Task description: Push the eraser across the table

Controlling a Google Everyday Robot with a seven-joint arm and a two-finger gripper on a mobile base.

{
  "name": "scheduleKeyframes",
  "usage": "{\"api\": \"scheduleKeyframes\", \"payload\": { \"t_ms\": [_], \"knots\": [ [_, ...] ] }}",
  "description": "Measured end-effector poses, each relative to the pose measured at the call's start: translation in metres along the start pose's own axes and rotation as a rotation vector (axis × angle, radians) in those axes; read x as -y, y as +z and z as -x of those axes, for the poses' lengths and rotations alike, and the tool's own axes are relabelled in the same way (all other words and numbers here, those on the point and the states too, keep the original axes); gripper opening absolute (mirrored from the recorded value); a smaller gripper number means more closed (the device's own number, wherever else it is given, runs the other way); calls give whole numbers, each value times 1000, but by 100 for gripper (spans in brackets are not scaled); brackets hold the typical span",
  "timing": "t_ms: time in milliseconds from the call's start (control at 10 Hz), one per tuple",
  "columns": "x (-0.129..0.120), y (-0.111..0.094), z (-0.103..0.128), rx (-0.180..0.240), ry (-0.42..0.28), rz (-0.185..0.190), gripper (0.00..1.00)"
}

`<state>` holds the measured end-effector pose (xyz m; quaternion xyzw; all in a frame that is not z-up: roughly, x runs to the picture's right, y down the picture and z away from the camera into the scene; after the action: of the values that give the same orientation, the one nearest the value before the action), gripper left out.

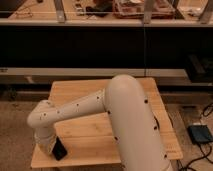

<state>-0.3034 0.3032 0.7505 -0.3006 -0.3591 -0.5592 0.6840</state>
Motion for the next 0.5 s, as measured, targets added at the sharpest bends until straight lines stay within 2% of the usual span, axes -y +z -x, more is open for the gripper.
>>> {"api": "scheduleKeyframes", "payload": {
  "t_ms": [500],
  "knots": [
    [-14, -2, -21, -15, 42, 21, 31]
  ]
}}
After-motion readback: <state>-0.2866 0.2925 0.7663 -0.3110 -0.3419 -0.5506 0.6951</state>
